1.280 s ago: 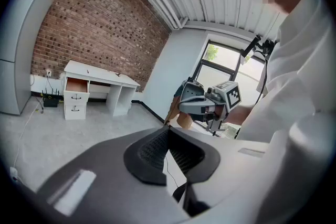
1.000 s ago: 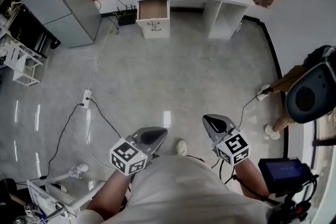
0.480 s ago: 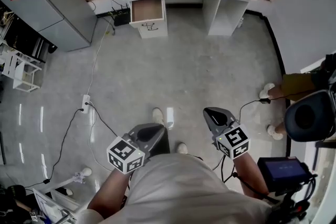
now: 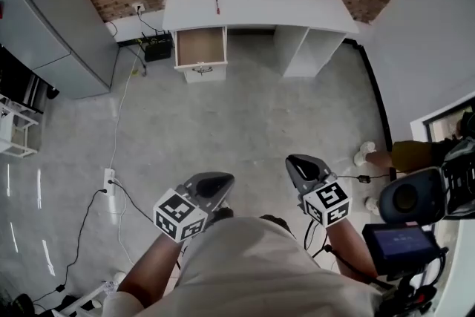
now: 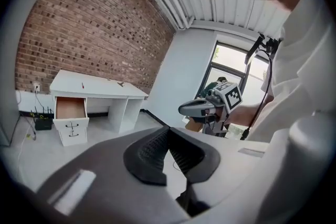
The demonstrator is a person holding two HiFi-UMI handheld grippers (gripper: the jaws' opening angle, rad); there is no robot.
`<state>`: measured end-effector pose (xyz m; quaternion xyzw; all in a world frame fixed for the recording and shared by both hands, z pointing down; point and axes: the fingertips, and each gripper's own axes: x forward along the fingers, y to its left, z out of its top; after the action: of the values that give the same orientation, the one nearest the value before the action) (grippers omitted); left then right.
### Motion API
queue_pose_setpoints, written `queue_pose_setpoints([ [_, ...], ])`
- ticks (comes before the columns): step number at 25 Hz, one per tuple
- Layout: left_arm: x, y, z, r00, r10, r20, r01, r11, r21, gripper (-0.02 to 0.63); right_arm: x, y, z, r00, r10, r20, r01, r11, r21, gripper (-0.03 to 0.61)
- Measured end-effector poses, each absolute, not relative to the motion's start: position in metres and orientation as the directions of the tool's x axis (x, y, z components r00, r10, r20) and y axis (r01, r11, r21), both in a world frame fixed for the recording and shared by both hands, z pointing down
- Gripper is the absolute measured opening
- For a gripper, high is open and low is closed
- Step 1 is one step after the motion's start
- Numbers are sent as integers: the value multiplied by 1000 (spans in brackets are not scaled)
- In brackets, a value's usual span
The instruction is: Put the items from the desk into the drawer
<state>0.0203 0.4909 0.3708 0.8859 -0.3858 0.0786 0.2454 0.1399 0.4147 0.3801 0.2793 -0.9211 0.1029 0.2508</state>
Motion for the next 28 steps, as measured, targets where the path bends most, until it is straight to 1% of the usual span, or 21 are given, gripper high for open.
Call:
queue_pose_setpoints([
  [3,-14,452,370,687,-650,326,-726,-585,362,6,105,376,371,-723,-469,507,-569,821,-52,18],
  [5,-35,435,373,665,-673,323,-744,-558,368,8,84,363,368,-730,-460,506,-556,830,-47,20],
  [7,-51,423,380,642,-694,324,-760,-526,381,22,69,352,370,-736,-449,507,-542,839,-43,20],
  [11,-68,386,394,618,-709,341,-778,-486,398,35,51,309,374,-747,-440,498,-537,841,-62,18],
  [15,-82,329,406,588,-719,371,-802,-457,385,38,34,252,385,-772,-402,492,-502,861,-84,18],
  [20,-87,252,414,523,-752,402,-846,-398,356,38,36,183,392,-805,-350,479,-445,890,-99,20],
  [23,-90,182,410,478,-772,418,-868,-343,359,38,40,120,384,-822,-316,475,-408,907,-103,20],
  [28,-87,69,420,439,-767,468,-888,-294,352,52,66,29,381,-828,-314,465,-389,918,-73,20],
])
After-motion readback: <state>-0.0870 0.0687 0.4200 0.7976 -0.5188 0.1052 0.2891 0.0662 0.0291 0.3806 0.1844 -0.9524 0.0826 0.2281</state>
